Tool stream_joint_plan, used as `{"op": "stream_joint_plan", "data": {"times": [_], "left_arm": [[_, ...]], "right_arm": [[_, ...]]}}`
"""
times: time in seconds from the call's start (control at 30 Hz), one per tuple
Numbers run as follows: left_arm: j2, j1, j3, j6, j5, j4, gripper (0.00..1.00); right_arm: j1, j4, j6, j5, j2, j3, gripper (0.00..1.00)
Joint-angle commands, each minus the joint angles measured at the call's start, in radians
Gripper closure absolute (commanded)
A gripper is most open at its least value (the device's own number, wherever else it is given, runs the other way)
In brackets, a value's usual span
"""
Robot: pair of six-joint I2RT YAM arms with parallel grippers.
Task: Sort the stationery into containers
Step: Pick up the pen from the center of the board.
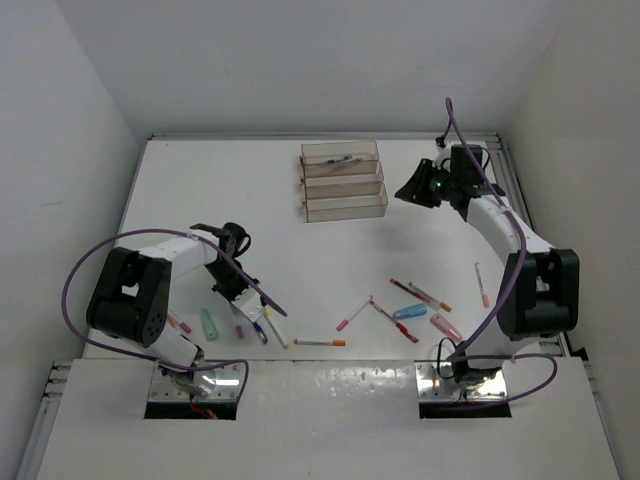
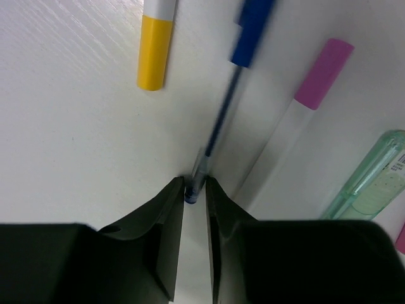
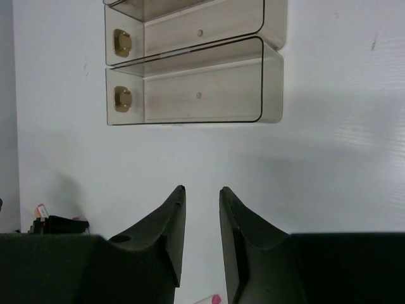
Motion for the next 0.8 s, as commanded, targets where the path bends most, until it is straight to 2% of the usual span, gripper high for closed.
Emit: {"op": "stream_joint_plan", "data": {"times": [0.0, 0.1, 0.33, 0.53, 0.67, 0.77], "left_arm": [[0.008, -0.004, -0.025, 0.171, 0.004, 0.021, 0.78], [0.004, -0.004, -0.028, 0.188, 0.006, 0.025, 0.83], [-0.028, 0.013, -0.030, 0.257, 0.021, 0.016, 0.86], [-0.126, 0.047, -0.021, 0.305, 0.136, 0.036, 0.89], [-0.166, 0.065, 0.035, 0.335, 0.208, -0.011, 0.90], [-0.195, 0.078, 0.079, 0.317, 0.277, -0.039, 0.98]], "right_arm": [[-0.008, 0.013, -0.024, 0.000, 0.007, 0.034, 0.72], [-0.007, 0.011, -0.029, 0.000, 0.010, 0.034, 0.72], [-0.008, 0.013, -0.032, -0.002, 0.013, 0.045, 0.72], [0.002, 0.014, -0.049, -0.009, 0.010, 0.051, 0.73], [0.007, 0.014, -0.053, -0.011, 0.010, 0.057, 0.73], [0.005, 0.021, -0.059, -0.025, 0.009, 0.062, 0.73]]}}
